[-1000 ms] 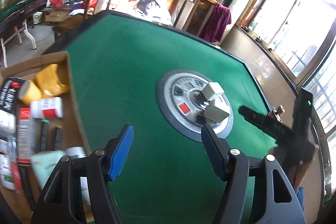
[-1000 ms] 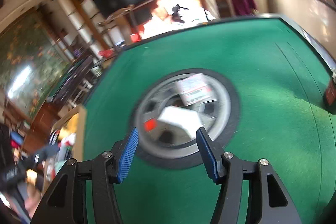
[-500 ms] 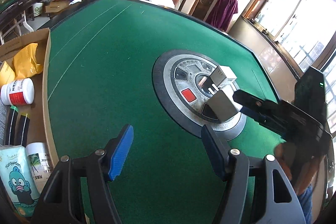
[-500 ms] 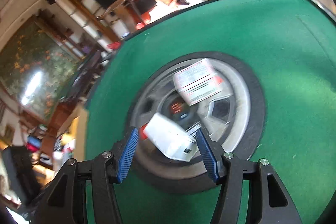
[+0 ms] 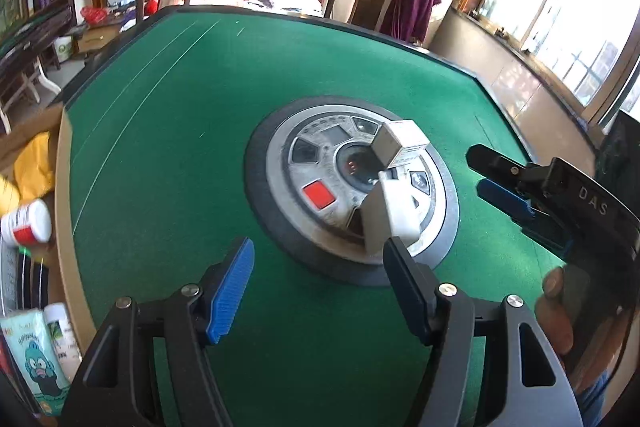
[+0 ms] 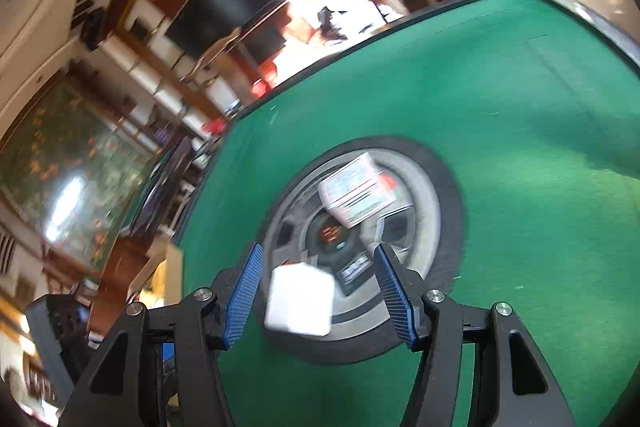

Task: Organize objects
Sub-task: 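Grasp the white medicine box with the right tool while the left tool grasps the white remote, then lift and carry the remote with left tool while right tool carries the box toward the tray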

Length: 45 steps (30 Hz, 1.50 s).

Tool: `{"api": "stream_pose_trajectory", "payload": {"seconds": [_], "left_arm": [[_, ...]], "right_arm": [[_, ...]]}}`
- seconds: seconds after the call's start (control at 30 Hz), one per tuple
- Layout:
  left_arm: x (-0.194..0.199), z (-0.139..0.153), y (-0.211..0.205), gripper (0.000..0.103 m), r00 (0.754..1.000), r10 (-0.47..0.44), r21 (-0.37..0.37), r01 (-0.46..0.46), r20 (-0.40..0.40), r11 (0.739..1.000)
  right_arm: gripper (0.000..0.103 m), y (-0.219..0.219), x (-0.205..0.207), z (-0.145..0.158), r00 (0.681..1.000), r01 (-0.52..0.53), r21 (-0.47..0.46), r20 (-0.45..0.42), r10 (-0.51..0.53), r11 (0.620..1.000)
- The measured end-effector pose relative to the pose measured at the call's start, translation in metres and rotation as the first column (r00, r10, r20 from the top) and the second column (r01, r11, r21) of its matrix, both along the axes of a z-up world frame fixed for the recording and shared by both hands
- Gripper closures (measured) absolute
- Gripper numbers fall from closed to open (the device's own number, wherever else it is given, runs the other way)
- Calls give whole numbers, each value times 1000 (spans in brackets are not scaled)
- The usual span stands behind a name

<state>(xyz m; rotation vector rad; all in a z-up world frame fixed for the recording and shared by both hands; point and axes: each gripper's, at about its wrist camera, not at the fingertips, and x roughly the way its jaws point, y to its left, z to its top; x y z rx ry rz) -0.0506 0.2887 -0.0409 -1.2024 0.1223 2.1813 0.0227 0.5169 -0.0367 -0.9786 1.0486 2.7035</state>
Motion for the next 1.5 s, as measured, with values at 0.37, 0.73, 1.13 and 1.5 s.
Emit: {"api": "stream_pose_trajectory", "payload": {"seconds": [0.37, 0.73, 1.13, 1.5], "left_arm": [[-3, -7, 73, 44, 1000, -5, -146, 1, -23, 989], [-2, -25, 95, 81, 999, -37, -202, 34, -11, 979], [5, -29, 19, 81, 999, 11, -148, -16, -37, 989], [-5, -36, -1, 81, 996, 0, -106, -9, -85, 994]], "right_arm": [[40, 36, 8, 0, 995, 99, -52, 1, -99, 994], [40, 36, 3, -3, 992, 123, -56, 16, -122, 991], [40, 24, -18, -10, 999, 15, 13, 52, -15, 1000], [38, -10, -68, -3, 985, -149, 294, 133, 114, 944]]}}
